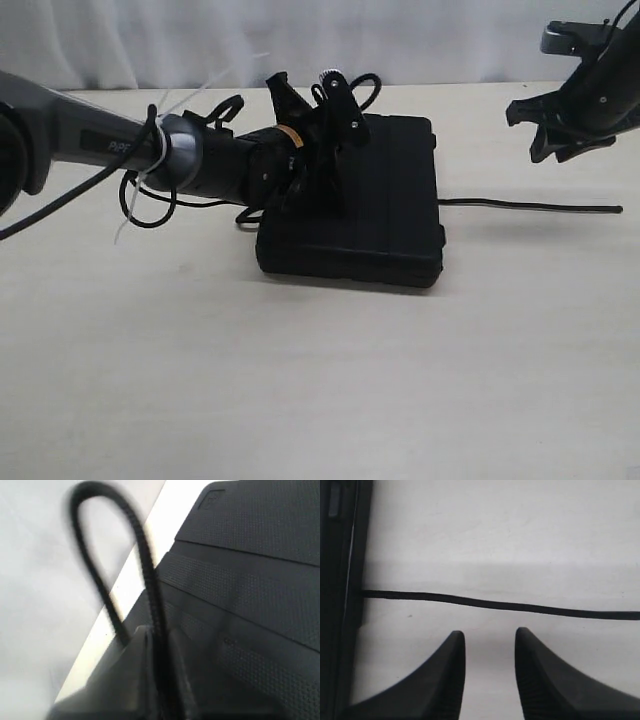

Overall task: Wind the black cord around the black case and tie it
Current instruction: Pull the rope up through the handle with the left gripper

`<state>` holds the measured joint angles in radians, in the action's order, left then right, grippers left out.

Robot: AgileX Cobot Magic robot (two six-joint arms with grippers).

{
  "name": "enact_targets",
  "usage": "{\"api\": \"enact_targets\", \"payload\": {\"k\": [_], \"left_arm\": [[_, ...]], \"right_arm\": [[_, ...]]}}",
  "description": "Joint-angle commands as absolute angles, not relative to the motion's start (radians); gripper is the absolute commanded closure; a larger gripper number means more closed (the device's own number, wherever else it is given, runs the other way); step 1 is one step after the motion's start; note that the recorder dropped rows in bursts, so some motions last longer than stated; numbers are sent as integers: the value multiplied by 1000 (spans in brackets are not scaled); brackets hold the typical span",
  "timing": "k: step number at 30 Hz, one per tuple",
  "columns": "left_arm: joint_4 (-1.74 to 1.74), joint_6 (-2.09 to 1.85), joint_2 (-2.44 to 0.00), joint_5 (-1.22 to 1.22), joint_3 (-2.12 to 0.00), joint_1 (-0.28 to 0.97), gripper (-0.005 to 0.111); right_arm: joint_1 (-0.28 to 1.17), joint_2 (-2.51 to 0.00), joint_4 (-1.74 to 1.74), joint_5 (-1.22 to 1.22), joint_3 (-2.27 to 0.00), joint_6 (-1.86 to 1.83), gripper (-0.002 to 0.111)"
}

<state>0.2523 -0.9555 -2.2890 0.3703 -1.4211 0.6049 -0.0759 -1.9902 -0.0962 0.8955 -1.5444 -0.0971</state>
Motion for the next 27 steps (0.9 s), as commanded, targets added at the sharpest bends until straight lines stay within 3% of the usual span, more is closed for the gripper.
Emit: {"api": "enact_targets", "payload": {"k": [1, 8, 16, 27], "left_arm": [[247, -924, -2260, 374, -1421, 615, 107], [232, -916, -2139, 281, -1421, 635, 107], [215, -941, -2125, 16, -1421, 640, 107], [119, -1002, -2125, 43, -1421, 713, 107]], "right_arm": [[-80, -1991, -101, 911, -1540, -112, 76], [-80, -1992, -101, 917, -1537, -112, 76], [-80, -1992, -101, 881, -1462, -119, 76], [-80, -1992, -101, 879, -1460, -119, 76]]}}
